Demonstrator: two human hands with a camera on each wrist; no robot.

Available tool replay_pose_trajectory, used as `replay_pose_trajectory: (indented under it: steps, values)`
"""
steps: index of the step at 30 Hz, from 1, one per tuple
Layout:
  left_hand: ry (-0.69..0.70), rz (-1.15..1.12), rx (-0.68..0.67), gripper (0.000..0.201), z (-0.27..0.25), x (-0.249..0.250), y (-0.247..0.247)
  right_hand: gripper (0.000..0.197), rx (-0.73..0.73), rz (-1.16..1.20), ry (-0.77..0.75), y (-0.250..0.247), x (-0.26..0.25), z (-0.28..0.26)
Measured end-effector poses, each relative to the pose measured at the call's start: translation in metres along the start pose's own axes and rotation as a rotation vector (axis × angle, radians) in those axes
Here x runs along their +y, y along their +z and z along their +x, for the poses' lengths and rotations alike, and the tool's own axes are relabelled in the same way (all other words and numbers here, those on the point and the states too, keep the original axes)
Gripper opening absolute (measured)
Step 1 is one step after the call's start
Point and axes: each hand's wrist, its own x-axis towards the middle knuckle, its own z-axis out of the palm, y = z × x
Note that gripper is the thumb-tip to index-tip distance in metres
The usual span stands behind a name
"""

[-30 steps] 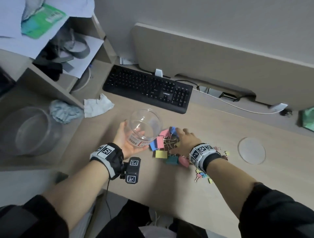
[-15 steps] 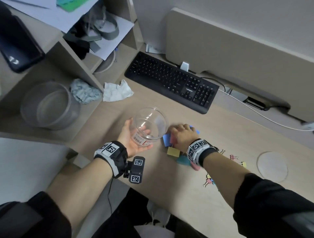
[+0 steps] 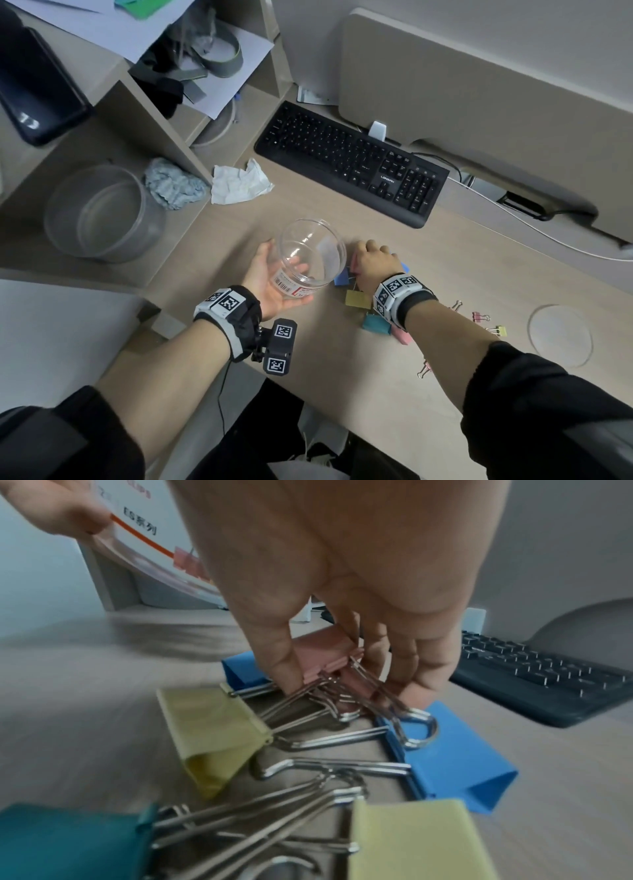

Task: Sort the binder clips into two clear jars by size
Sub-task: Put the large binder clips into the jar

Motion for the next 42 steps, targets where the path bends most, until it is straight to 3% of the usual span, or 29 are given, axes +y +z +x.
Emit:
replay_pose_trajectory:
  steps: [5, 14, 19, 22, 28, 32, 37, 42]
  values:
    - [-0.001, -0.016, 0.003, 0.070, -0.004, -0.002, -0.008, 0.057, -0.035, 0.056, 0.040, -0.001, 0.000, -0.004]
    - [0.015, -0.029, 0.000, 0.072, -0.008, -0.001, -0.008, 0.038, 0.019, 0.388, 0.213, -0.017, 0.018, -0.023]
    - [0.022, -0.024, -0.007, 0.071, -0.010, -0.007, -0.006, 0.057, 0.070, 0.502, 0.257, -0.013, 0.024, -0.029]
    - [0.020, -0.027, -0.007, 0.072, -0.013, -0.008, -0.009, 0.045, -0.007, 0.455, 0.246, -0.007, 0.012, -0.031]
    - [0.016, -0.049, 0.009, 0.070, -0.013, -0.008, -0.022, 0.067, -0.133, 0.110, 0.108, 0.016, -0.020, -0.038]
    - [0.013, -0.049, 0.007, 0.070, -0.010, -0.008, -0.027, 0.052, -0.130, 0.028, 0.108, 0.018, -0.026, -0.041]
    - [0.028, -0.058, -0.007, 0.069, -0.007, -0.009, -0.026, 0.045, -0.138, 0.222, 0.171, 0.003, -0.017, -0.047]
    - [0.050, -0.046, -0.024, 0.069, -0.005, -0.012, -0.022, 0.055, -0.067, 0.520, 0.214, -0.043, -0.008, -0.057]
